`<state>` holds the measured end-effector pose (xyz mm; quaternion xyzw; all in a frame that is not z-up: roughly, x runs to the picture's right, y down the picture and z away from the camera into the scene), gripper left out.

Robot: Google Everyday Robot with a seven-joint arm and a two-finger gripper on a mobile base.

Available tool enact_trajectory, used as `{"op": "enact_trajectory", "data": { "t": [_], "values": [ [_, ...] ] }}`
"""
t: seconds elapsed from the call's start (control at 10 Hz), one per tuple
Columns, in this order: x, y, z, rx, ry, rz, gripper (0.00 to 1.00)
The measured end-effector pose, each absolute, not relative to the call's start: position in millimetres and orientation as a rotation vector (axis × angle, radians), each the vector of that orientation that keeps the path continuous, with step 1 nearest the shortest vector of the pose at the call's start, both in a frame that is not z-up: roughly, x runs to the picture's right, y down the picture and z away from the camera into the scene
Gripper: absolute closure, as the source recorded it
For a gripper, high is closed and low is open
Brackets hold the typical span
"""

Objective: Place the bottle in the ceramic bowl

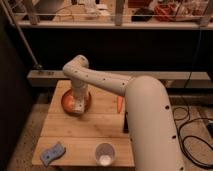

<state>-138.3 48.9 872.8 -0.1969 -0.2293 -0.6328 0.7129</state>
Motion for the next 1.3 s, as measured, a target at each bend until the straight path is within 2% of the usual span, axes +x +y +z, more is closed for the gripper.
{"op": "enact_trajectory", "data": {
  "t": [1.3],
  "values": [
    [-138.5, 49.1, 873.5, -0.43, -0.514, -1.421, 0.74]
  ]
}}
